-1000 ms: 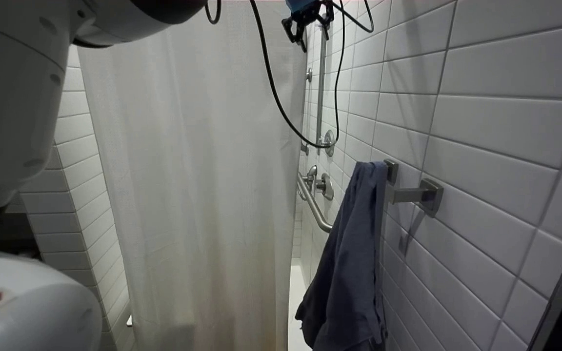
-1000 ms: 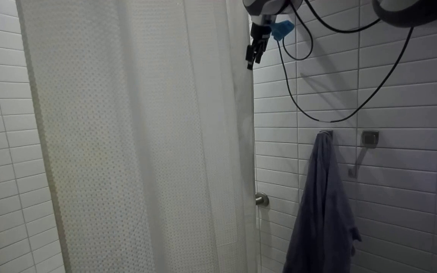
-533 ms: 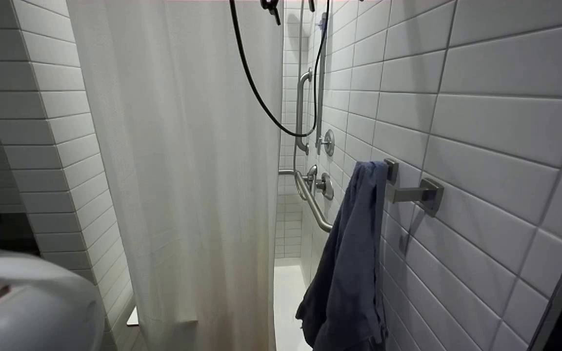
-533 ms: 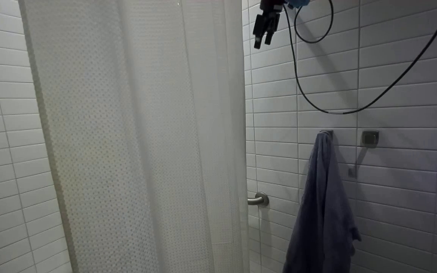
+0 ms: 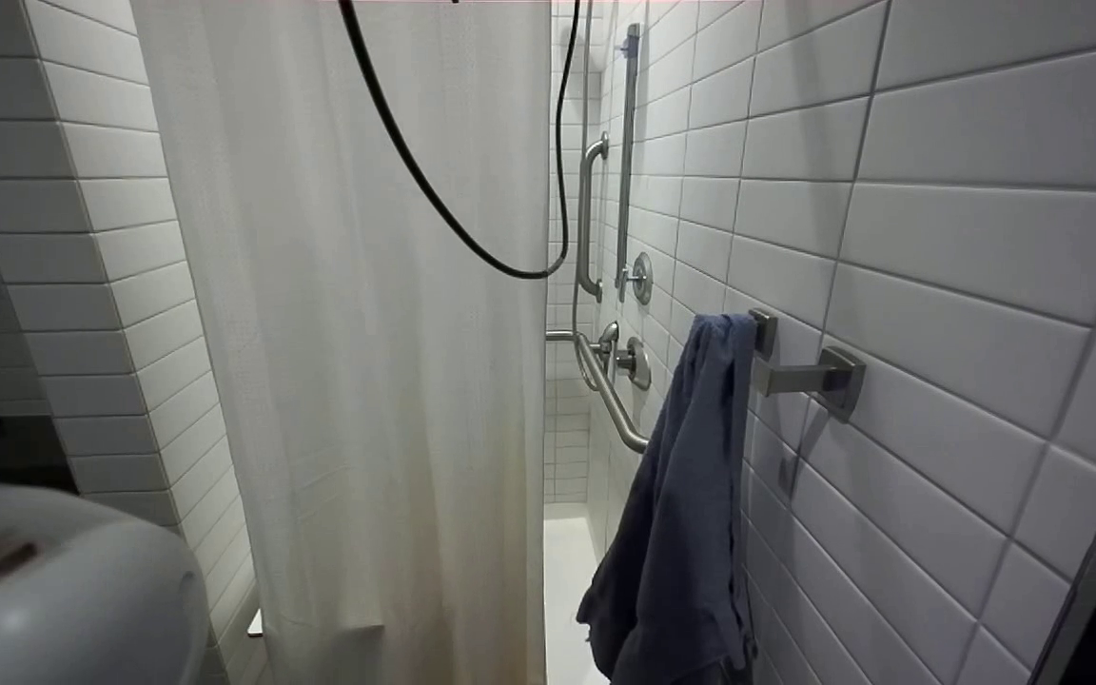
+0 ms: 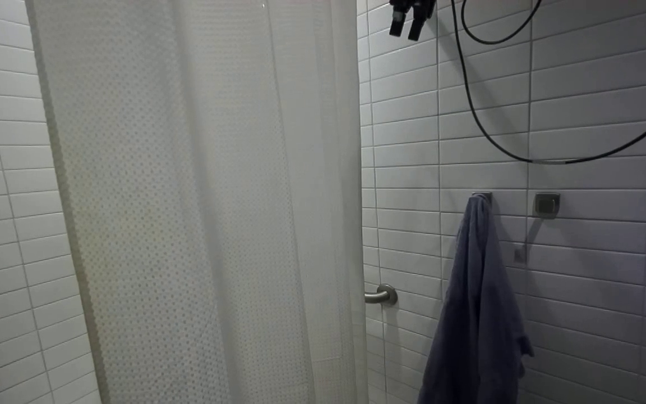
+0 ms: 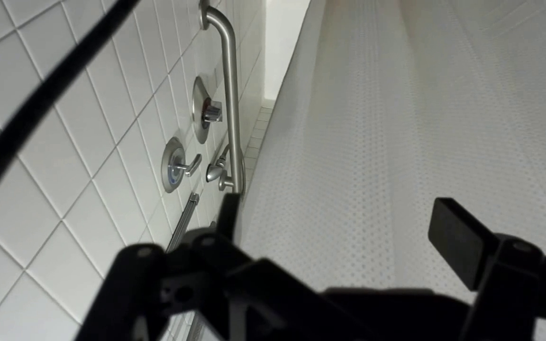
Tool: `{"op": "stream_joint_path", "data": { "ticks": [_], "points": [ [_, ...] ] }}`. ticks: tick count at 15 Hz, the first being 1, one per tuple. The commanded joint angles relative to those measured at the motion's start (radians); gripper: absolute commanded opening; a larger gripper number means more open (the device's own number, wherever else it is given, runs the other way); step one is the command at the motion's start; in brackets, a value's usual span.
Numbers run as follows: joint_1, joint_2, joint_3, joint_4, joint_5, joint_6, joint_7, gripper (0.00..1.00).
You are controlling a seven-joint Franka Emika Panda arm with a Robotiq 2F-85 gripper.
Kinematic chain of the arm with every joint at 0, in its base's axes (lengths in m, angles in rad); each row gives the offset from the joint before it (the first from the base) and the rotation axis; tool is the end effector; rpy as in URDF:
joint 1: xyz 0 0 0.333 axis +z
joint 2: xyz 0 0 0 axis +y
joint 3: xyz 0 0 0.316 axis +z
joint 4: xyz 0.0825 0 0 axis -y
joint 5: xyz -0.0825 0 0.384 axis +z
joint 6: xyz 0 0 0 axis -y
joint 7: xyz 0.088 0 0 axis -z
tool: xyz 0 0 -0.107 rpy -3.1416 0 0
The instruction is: Close the curtain railing
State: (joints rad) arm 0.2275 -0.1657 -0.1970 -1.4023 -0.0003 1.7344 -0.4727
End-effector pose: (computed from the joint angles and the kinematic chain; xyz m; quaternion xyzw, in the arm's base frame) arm 0.4951 0.0010 0.8084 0.9396 0.2387 0.2423 0.0382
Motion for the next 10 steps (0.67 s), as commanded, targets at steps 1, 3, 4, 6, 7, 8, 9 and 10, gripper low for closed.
{"op": "stream_joint_path", "data": {
  "ticks": [1,3,4,6,7,8,9,10],
  "points": [
    [-0.068,-0.017,0.063,-0.017,0.018,-0.005,-0.002,1.00],
    [-0.065,-0.044,0.065,-0.048,0.019,-0.004,0.002,1.00],
    [-0.065,-0.045,0.065,-0.053,0.019,-0.004,0.002,1.00],
    [-0.065,-0.044,0.064,-0.059,0.019,-0.003,0.002,1.00],
    [-0.065,-0.044,0.064,-0.061,0.019,-0.003,0.002,1.00],
    [-0.073,-0.044,0.073,-0.074,0.013,0.011,0.007,1.00],
    [-0.085,-0.052,0.083,-0.093,0.013,0.016,0.010,1.00],
    [-0.048,-0.076,0.053,-0.143,-0.003,0.028,0.033,1.00]
  ]
}}
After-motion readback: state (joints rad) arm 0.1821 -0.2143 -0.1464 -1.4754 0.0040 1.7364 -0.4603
